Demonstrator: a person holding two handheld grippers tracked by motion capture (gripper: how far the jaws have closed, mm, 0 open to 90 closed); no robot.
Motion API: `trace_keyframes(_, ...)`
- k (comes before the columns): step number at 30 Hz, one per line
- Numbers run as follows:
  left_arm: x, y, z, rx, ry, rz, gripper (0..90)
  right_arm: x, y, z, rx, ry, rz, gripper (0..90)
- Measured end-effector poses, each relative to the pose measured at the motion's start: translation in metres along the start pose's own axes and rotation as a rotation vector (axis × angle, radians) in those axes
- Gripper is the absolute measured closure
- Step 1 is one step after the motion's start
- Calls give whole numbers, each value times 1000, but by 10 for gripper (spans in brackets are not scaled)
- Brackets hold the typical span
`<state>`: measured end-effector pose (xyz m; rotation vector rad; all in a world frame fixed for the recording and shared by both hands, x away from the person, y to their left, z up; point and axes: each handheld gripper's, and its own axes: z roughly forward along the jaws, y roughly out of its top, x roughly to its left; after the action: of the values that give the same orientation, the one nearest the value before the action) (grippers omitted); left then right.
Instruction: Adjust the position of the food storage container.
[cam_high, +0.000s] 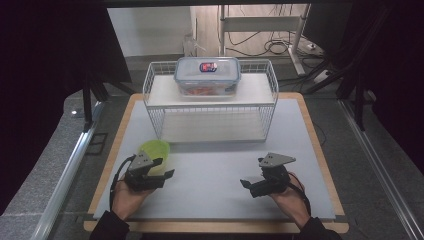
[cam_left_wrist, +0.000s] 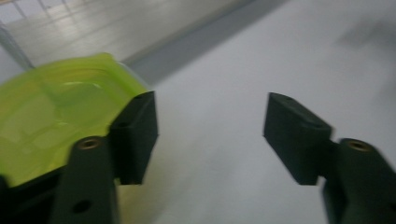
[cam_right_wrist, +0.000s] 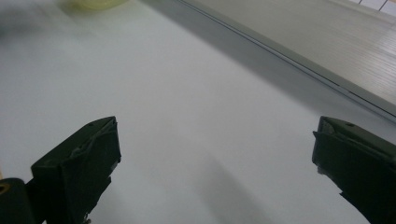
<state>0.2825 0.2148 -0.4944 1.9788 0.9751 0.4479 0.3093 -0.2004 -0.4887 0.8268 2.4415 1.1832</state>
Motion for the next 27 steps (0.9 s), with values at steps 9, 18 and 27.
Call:
trace_keyframes(9,62,5,-15,-45,146,-112,897,-1,-1,3,24,-10,-6,23)
trace_keyframes(18,97,-4,-1,-4,256,-157,895,-4,-3,3,35,-29,6,25)
trace_keyframes(27,110,-13,12,24,234,-202,876,-5,-3,4,46,-31,5,26)
